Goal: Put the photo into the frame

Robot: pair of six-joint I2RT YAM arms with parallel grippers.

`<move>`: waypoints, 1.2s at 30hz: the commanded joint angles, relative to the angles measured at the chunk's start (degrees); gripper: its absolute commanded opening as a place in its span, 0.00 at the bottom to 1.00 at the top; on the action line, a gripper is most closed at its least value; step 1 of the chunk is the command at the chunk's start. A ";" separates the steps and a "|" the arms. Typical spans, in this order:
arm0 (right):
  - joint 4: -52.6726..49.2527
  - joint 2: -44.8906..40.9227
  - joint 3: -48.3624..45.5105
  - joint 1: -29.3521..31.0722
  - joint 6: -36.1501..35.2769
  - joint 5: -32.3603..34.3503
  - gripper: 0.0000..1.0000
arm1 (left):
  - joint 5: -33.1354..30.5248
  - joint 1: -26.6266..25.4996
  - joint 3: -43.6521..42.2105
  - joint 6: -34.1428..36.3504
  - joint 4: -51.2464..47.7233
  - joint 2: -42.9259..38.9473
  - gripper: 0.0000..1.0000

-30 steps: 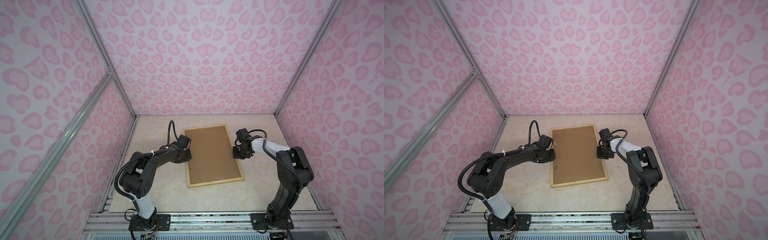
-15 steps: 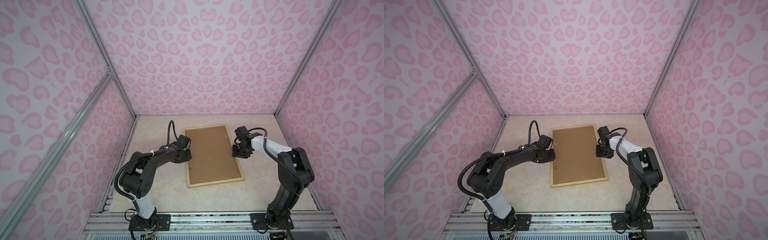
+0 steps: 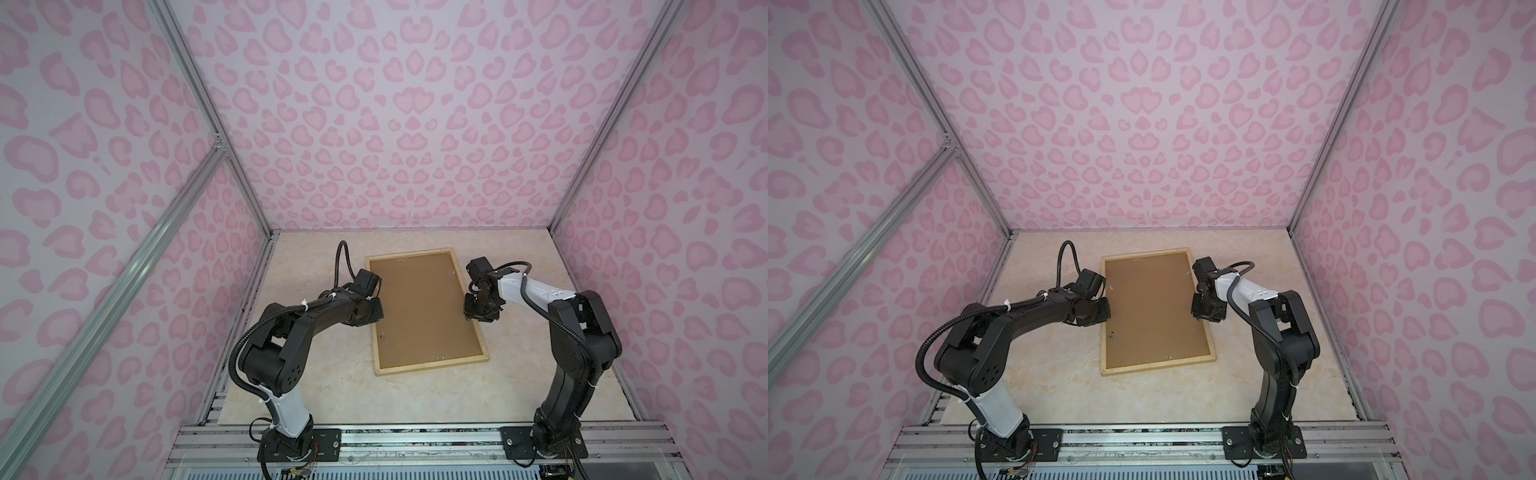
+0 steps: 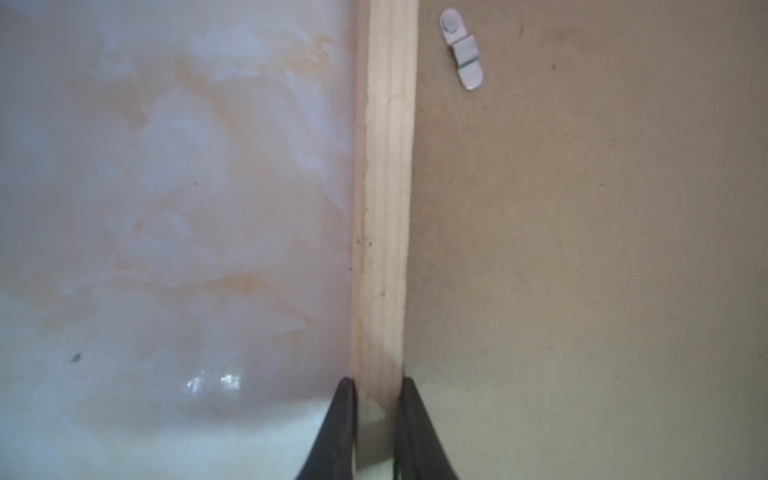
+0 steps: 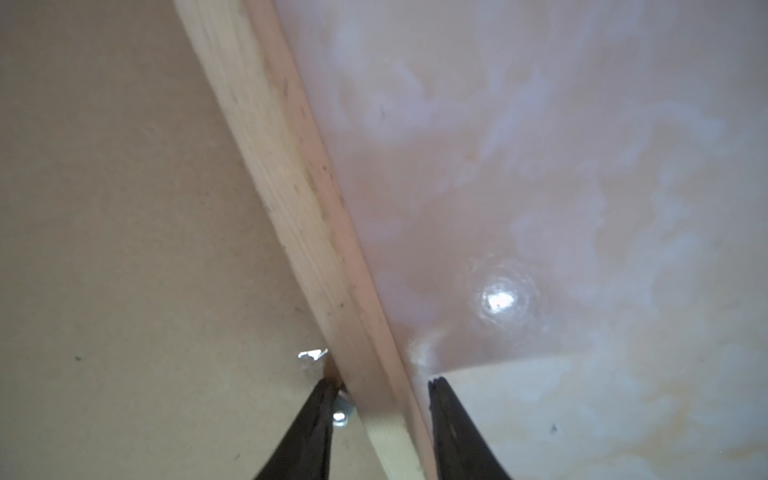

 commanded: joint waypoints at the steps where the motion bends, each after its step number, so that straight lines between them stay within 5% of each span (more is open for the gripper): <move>1: -3.72 1.89 1.20 0.34 5.27 3.51 0.40 | 0.94 -0.02 -0.98 -1.04 -5.14 1.26 0.06; 29: -7.98 4.77 2.65 1.29 18.81 6.47 0.21 | 1.27 -1.03 -1.06 -1.92 -3.47 2.49 0.06; 36: -8.31 4.34 2.89 2.00 19.83 5.69 0.00 | 1.26 -1.54 -0.99 -2.83 -2.77 2.79 0.06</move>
